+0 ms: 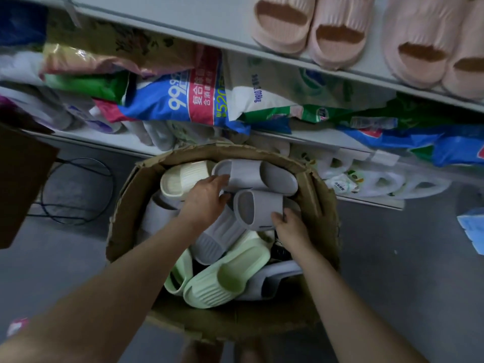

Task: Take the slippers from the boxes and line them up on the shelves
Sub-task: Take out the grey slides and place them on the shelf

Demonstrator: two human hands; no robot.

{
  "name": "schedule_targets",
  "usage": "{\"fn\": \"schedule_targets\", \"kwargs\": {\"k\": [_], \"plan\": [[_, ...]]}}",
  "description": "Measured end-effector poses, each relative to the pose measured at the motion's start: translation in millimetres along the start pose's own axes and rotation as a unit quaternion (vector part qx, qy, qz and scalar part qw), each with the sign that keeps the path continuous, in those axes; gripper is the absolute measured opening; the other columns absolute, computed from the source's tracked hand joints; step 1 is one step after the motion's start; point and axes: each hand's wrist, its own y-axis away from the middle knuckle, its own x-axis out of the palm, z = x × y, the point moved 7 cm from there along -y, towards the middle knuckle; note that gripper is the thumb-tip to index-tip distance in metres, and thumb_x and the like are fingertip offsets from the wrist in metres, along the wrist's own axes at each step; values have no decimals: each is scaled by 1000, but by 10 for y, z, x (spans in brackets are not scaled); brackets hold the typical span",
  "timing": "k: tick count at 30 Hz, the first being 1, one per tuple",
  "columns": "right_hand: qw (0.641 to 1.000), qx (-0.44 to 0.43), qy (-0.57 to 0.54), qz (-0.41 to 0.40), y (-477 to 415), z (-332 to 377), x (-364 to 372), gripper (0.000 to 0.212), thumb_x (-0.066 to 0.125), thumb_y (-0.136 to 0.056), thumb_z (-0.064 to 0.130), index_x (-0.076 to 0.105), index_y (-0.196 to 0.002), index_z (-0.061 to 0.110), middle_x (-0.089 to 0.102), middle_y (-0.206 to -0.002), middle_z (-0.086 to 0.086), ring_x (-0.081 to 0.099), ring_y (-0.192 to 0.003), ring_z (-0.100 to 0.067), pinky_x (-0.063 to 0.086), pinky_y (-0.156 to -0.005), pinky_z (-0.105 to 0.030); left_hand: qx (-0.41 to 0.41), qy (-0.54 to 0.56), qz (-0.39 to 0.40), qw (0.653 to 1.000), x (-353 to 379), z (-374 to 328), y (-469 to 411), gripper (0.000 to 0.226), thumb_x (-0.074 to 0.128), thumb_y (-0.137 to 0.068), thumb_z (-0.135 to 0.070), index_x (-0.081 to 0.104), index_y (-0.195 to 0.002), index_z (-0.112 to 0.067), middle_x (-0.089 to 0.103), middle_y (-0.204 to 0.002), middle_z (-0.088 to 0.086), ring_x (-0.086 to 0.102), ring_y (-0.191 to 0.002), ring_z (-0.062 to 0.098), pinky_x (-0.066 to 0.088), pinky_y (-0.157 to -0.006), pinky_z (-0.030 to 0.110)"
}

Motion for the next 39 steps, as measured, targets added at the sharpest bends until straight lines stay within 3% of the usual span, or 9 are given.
{"fn": "schedule_targets", "kwargs": {"k": [6, 11, 16, 22, 25, 28, 31, 34, 39], "plan": [[999, -47, -21, -8, 155, -143, -71, 33, 45, -101, 38, 53, -95, 7, 56, -89, -15, 55, -80, -28, 35, -62, -33, -124, -12, 83, 989, 409, 21, -442, 61, 54, -93, -32, 29, -147, -19, 59, -126, 19, 56, -113, 37, 44, -92, 41], [996, -86, -19, -2, 435, -192, -254, 35, 46, -99, 46, 47, -73, 22, 48, -72, 2, 49, -67, -12, 33, -61, -31, -146, 53, 30, 987, 159, -101, -163, 51, 63, -89, -26, 46, -136, -18, 65, -112, 15, 60, -104, 35, 44, -82, 37], [982, -182, 37, 5, 581, -55, -297, 36, 53, -95, 46, 45, -71, 21, 45, -89, 2, 51, -77, -11, 39, -70, -33, -214, 151, -59, 963, -268, 13, 763, 58, 63, -90, -27, 38, -142, -24, 65, -98, 1, 61, -92, 22, 46, -75, 34], [955, -239, 166, 59, 534, 64, 148, 23, 59, -92, 46, 53, -102, 26, 26, -148, 4, 32, -135, -13, 36, -101, -29, -343, 246, -92, 902, 214, 199, 1690, 72, 65, -89, -29, 25, -149, -19, 61, -86, -5, 61, -87, 19, 43, -75, 31], [969, -191, 149, 41, 482, 36, 216, 54, 63, -87, 52, 44, -130, 24, 17, -155, 0, 28, -140, -23, 41, -102, -38, -367, 221, -110, 897, 324, 242, 1711, 62, 64, -89, -32, 32, -141, -20, 60, -74, -11, 62, -77, 21, 40, -67, 29], [986, -115, 118, 26, 428, -32, 194, 89, 64, -83, 60, 16, -152, 31, 10, -160, -3, 29, -141, -31, 42, -103, -47, -392, 99, -54, 913, 223, 356, 1533, 49, 61, -85, -51, 42, -119, -22, 64, -94, 6, 61, -95, 34, 49, -72, 40], [994, -65, 80, 38, 376, -117, 199, 104, 68, -79, 60, 3, -155, 34, 15, -161, -5, 29, -142, -33, 39, -108, -50, -364, 12, -12, 931, 166, 530, 1311, 57, 67, -78, -50, 48, -118, -15, 53, -119, 17, 48, -112, 40, 41, -90, 44], [997, -50, 33, 44, 347, -160, 183, 111, 74, -74, 58, 3, -155, 33, 22, -160, -5, 31, -142, -31, 38, -109, -52, -258, 122, 0, 959, 187, 557, 1072, 73, 73, -75, -35, 40, -138, -18, 51, -129, 13, 47, -119, 35, 43, -92, 44], [995, -78, 6, 61, 377, -130, 138, 82, 77, -79, 45, 30, -146, 37, 33, -154, -2, 35, -138, -26, 44, -103, -44, -196, 201, 79, 956, 182, 436, 962, 99, 76, -69, -50, 22, -149, -36, 48, -142, -2, 52, -123, 22, 48, -94, 41]]}}
